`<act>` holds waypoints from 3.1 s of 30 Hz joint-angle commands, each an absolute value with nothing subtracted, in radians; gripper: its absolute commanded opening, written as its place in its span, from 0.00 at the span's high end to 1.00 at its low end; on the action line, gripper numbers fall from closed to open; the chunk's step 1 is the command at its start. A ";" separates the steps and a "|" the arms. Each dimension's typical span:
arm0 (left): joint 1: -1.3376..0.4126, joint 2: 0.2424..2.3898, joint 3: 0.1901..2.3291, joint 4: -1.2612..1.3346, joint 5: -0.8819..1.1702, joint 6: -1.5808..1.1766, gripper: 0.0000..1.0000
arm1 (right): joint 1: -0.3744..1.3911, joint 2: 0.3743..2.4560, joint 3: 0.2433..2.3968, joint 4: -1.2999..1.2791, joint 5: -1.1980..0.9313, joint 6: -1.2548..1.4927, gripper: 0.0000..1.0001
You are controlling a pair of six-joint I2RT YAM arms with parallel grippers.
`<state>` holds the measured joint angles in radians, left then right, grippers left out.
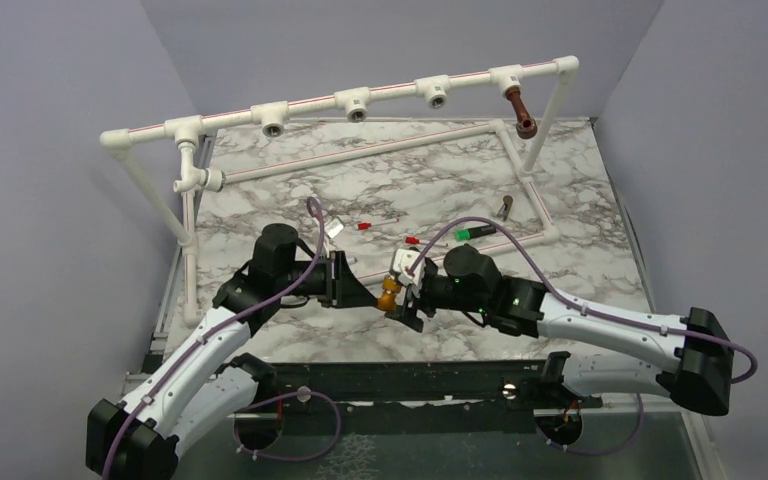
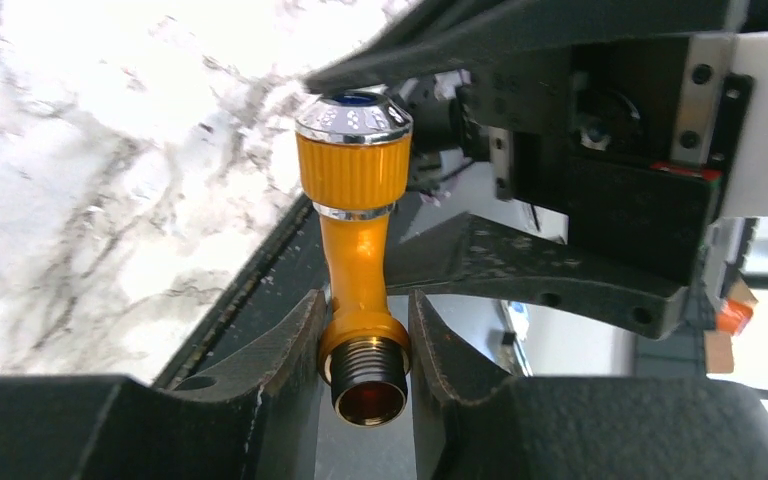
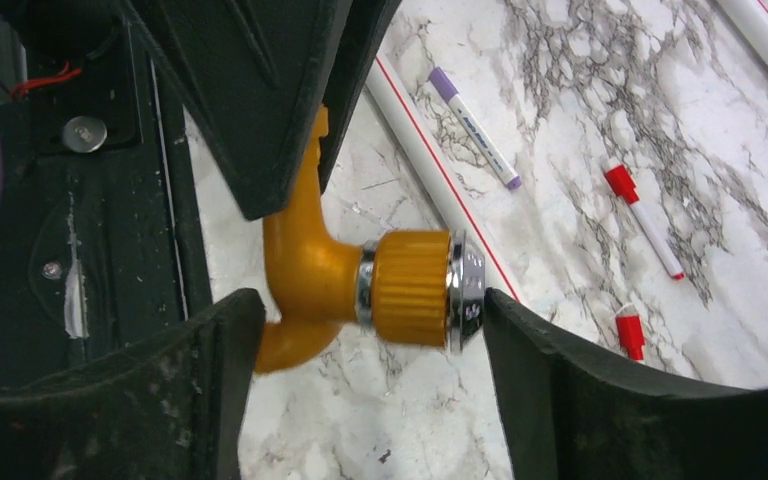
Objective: Install the water faucets
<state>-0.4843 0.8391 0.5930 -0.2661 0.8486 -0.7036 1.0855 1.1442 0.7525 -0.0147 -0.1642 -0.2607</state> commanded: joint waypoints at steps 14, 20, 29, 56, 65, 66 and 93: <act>-0.459 0.705 0.580 -0.148 0.733 -0.759 1.00 | 1.087 0.991 0.875 -0.257 -0.057 -0.014 0.00; -0.459 0.636 0.561 -0.055 0.735 -0.817 1.00 | 0.943 1.016 0.903 -0.234 -0.301 0.184 0.00; -0.459 0.551 0.502 0.142 0.772 -0.965 1.00 | 0.768 1.017 0.822 0.103 -0.785 0.478 0.06; -0.459 0.606 0.573 0.460 0.799 -1.089 1.00 | 0.765 1.112 0.814 0.500 -0.838 0.743 0.37; -0.459 0.612 0.574 0.474 0.807 -1.091 1.00 | 0.764 1.105 0.828 0.488 -0.824 0.729 0.53; -0.459 0.612 0.572 0.474 0.806 -1.091 1.00 | 0.764 1.104 0.828 0.488 -0.824 0.729 0.54; -0.459 0.618 0.548 0.475 0.801 -1.098 1.00 | 0.764 1.088 0.819 0.534 -0.807 0.735 0.89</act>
